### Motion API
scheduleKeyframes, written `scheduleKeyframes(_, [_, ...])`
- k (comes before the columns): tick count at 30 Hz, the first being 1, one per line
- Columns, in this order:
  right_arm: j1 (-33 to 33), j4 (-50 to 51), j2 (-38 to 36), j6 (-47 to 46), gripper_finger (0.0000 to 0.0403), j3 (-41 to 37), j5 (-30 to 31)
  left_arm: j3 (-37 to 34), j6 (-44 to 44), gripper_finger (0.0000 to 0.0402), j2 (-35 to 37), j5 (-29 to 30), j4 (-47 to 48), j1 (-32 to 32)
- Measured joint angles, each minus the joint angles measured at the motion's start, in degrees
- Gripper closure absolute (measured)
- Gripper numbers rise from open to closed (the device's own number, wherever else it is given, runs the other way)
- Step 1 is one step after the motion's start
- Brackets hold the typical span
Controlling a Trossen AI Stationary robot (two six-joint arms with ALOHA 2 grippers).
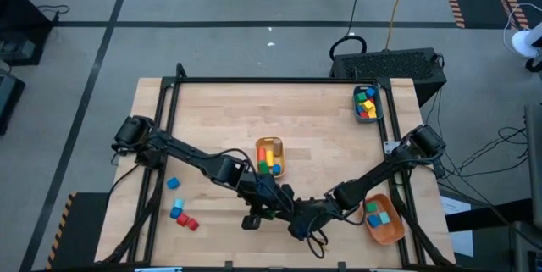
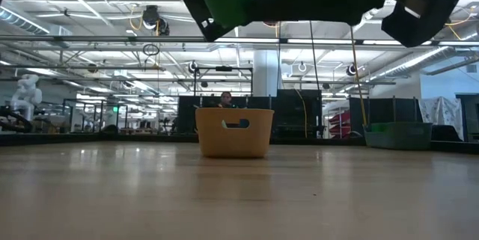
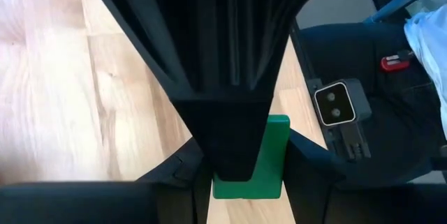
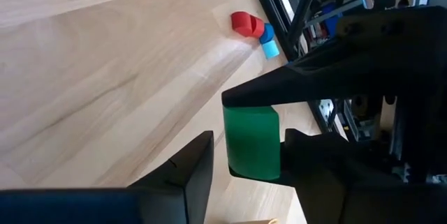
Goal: Sort blocks by size
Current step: Put the green half-circle block into the orange bin
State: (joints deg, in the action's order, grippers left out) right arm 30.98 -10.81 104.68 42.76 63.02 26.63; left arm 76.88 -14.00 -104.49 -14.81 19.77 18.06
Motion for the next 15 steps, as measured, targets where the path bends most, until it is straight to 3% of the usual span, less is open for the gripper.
scheduleKeyframes(9, [0.1,-1.1,0.0,1.4,0.0305,0.0,-1.0,0.0,0.0,0.0267,0.0,0.0,-1.2,0.0])
scheduleKeyframes(15, [0.4,-1.1,-0.1,1.6,0.0321,0.0,-1.3,0.0,0.0,0.0267,-0.1,-0.1,-1.8,-0.1])
